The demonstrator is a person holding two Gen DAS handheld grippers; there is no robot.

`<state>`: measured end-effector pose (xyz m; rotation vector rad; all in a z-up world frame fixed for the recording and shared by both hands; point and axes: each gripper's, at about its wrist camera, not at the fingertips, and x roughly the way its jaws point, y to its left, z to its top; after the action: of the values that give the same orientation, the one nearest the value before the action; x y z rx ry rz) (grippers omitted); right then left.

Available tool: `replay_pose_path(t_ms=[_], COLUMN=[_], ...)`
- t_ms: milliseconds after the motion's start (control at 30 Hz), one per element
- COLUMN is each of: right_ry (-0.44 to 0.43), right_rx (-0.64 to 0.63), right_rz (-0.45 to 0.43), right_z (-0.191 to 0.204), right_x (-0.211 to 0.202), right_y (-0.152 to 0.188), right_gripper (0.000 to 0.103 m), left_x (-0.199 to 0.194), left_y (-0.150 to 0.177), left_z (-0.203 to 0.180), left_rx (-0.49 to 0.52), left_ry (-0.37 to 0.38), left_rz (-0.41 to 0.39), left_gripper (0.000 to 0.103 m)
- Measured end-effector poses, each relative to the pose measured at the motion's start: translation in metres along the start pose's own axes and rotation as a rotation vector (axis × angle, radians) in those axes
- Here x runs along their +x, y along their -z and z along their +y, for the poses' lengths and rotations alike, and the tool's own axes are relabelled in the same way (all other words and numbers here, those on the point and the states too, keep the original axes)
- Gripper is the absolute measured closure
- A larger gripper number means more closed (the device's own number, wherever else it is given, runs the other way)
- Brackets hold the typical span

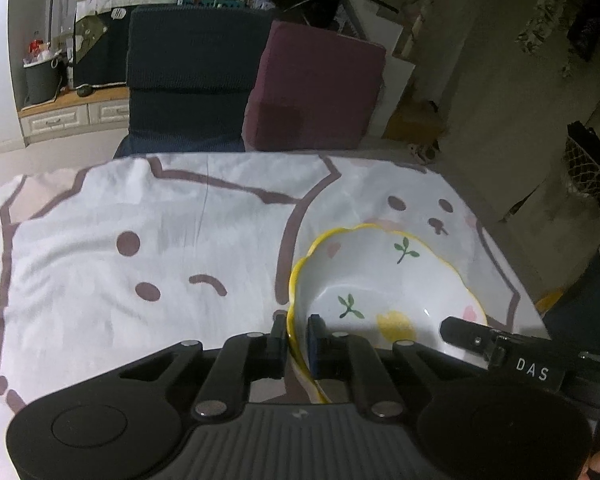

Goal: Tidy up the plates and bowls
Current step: 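Close the right tool on the floral bowl rim while the left tool closes on its opposite rim, then lift and carry the floral bowl with both tools over the cream bowl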

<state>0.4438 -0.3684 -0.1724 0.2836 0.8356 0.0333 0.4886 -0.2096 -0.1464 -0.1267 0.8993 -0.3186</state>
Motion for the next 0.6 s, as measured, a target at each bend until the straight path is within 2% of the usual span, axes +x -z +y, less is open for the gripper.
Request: replay_pose_path(t_ms=[300, 600], right_ry=[-0.018, -0.028], right_rx=[-0.029, -0.066], right_rz=[-0.068, -0.12], right_z=[0.015, 0.037], right_x=[-0.052, -0.125], right_y=[-0.003, 0.01], right_gripper=[0.093, 0.093], left_x=[-0.06, -0.131], left_y=[-0.006, 0.011], left_z=[-0.013, -0.019], left_rx=[0.019, 0.019], left_ry=[0.011, 0.018], left_rz=[-0.068, -0.12], left_gripper=[0.093, 0.093])
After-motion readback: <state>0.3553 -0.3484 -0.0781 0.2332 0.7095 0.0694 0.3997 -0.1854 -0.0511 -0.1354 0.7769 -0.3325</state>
